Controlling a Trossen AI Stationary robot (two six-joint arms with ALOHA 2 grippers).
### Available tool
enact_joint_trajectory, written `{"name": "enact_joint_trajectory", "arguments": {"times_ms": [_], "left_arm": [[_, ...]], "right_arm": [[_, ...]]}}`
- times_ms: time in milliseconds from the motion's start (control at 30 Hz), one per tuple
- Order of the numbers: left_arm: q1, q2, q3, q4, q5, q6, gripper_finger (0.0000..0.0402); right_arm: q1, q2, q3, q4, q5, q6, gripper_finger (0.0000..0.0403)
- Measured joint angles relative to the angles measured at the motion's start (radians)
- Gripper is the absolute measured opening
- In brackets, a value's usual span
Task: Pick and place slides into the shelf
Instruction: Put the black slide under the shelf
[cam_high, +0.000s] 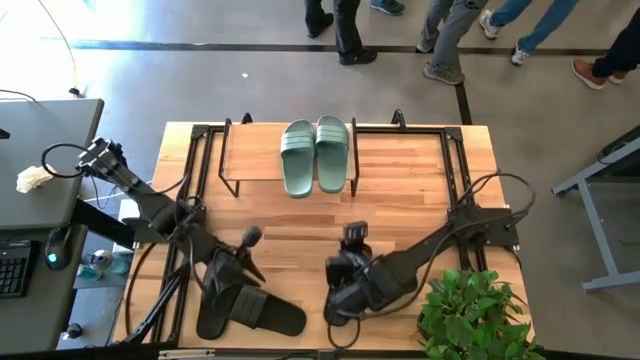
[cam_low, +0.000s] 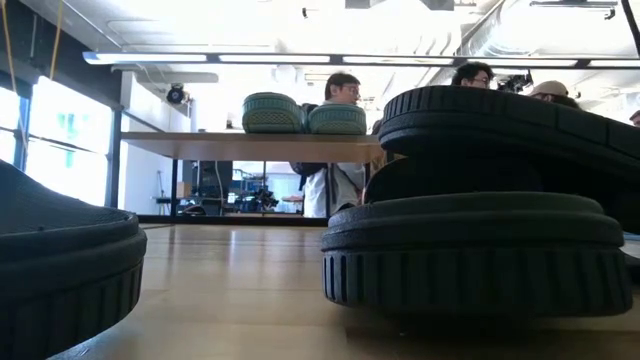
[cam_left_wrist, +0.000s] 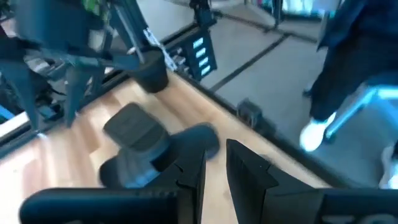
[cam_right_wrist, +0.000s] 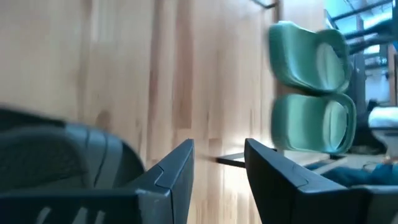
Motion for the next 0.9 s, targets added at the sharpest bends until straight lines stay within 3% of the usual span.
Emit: {"name": "enact_joint_trajectory", "arguments": {"times_ms": [333, 567, 900], "left_arm": [[-0.134, 0.069, -0.001, 0.032, -0.22, -0.116, 0.0053], [-0.195, 0.093, 0.0, 0.035, -0.34, -0.037, 0.0053], [-0.205, 0.103, 0.0, 0.034, -0.396, 0.054, 0.0053]], "right_arm": [[0.077, 0.014, 0.0, -0.001, 0.153, 0.029, 0.0133], [0.106, 0.014, 0.0, -0.002, 0.074, 0.221, 0.0133], [0.1, 0.014, 0.0, -0.002, -0.067, 0.247, 0.0133]]}}
